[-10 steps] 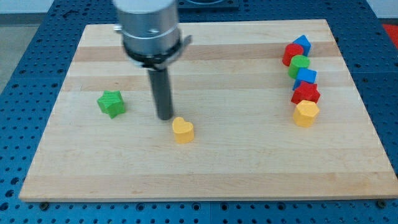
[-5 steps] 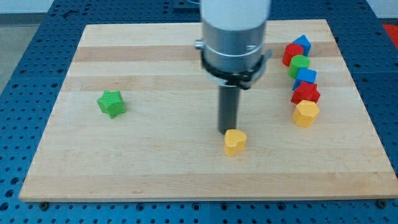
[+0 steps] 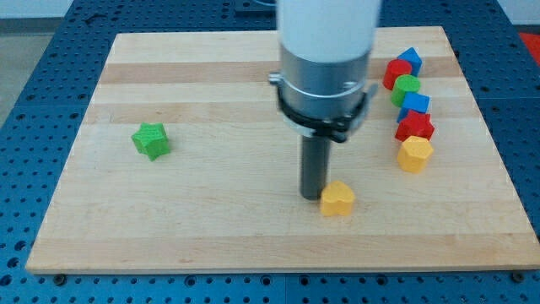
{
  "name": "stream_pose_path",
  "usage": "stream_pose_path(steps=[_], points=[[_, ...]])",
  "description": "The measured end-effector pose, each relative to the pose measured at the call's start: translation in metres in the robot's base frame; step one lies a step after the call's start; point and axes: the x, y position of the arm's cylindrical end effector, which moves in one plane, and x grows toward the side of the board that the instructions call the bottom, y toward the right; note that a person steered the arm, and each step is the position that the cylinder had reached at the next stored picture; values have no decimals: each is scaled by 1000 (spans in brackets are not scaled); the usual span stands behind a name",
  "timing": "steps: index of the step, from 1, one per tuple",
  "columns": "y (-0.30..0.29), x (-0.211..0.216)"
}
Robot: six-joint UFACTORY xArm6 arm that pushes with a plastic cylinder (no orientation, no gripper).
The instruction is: Push the yellow heart towards the yellow hexagon
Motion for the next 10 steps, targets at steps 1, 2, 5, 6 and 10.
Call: stream_pose_path(steps=[1, 2, 5, 6, 10], points=[[55, 0], [81, 0], [-24, 6], [-35, 38], [37, 47]])
